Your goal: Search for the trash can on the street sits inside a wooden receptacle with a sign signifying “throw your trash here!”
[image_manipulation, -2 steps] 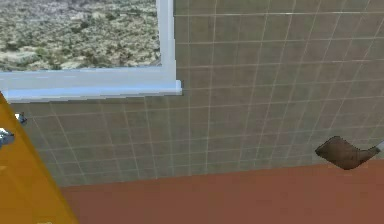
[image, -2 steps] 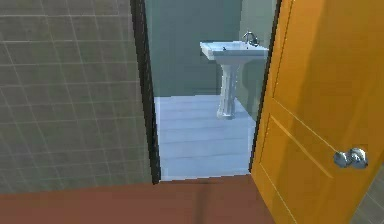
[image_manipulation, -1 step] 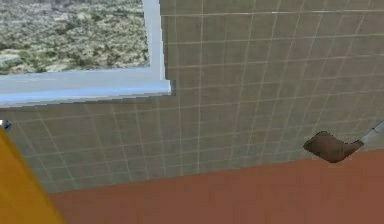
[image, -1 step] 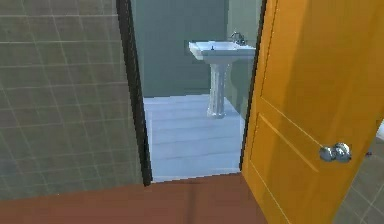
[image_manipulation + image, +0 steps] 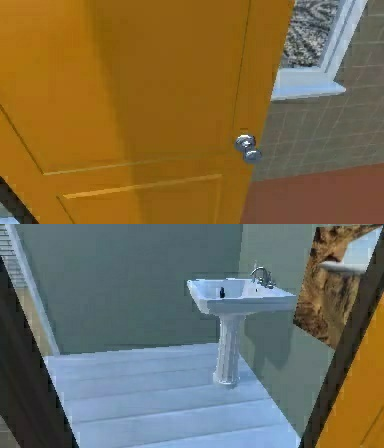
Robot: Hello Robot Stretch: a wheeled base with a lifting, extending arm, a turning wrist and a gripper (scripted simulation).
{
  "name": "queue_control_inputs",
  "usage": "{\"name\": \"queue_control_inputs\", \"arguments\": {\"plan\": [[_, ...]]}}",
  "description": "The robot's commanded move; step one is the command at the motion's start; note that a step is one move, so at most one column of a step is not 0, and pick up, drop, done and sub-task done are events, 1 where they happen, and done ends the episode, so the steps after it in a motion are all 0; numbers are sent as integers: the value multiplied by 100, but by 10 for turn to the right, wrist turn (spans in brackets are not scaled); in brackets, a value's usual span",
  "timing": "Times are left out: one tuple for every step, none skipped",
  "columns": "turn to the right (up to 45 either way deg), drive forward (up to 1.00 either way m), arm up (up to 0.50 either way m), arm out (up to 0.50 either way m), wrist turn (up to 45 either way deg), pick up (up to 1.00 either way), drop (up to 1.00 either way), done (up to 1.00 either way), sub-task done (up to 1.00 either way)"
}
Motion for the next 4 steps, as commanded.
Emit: {"name": "queue_control_inputs", "arguments": {"plan": [[0,30,0,0,0,0,0,0,0],[-60,0,0,0,0,0,0,0,0],[0,30,0,0,0,0,0,0,0],[-150,0,0,0,0,0,0,0,0]]}}
